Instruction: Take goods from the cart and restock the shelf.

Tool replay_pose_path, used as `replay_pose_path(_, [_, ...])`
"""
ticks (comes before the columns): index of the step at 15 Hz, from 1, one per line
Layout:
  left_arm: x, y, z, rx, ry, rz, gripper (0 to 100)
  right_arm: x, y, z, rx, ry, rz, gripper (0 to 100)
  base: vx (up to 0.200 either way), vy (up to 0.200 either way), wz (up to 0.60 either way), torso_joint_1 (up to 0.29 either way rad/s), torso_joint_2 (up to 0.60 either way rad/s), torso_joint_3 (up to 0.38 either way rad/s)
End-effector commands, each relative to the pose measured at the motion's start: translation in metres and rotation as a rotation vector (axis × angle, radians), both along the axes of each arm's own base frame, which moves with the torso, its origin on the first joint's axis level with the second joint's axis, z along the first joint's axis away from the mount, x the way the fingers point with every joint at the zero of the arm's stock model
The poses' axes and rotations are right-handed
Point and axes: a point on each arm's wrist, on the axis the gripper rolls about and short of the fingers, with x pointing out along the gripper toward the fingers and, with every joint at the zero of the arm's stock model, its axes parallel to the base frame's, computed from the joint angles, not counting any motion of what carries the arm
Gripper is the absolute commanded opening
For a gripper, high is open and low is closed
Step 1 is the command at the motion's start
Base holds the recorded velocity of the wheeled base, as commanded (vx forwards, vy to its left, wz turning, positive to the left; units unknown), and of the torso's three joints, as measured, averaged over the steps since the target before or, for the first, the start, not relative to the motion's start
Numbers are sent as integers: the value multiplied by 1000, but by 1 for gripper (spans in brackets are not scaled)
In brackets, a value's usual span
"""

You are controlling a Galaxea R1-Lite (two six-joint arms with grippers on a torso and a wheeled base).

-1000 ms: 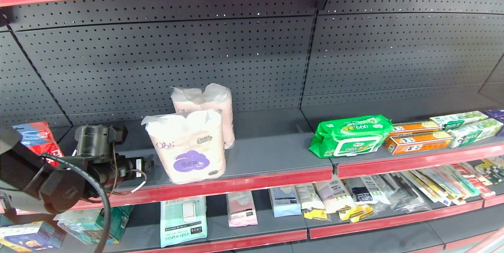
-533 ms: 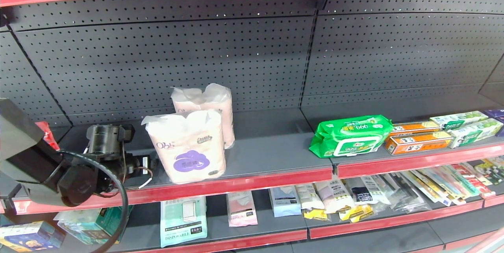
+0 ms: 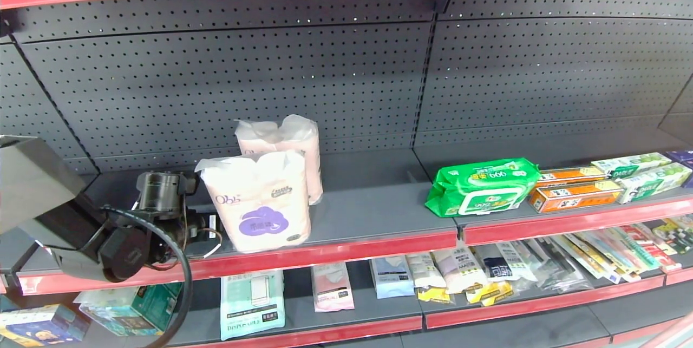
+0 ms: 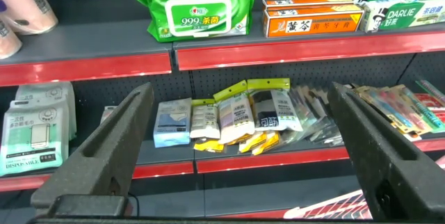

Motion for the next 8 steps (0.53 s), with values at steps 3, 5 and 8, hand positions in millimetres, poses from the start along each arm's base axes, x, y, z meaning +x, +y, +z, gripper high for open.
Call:
replay_pose_path(3, [2, -8, 1, -1, -8, -22, 100, 0, 0, 0, 0, 3, 1, 100, 0, 0, 0, 0, 0, 0])
replay_pose_path(5, [2, -12, 3, -1, -16, -35, 100, 0, 0, 0, 0, 1, 1, 100, 0, 0, 0, 0, 0, 0])
replay_pose_path(8, [2, -15, 3, 6, -18, -35, 100, 0, 0, 0, 0, 1, 1, 100, 0, 0, 0, 0, 0, 0])
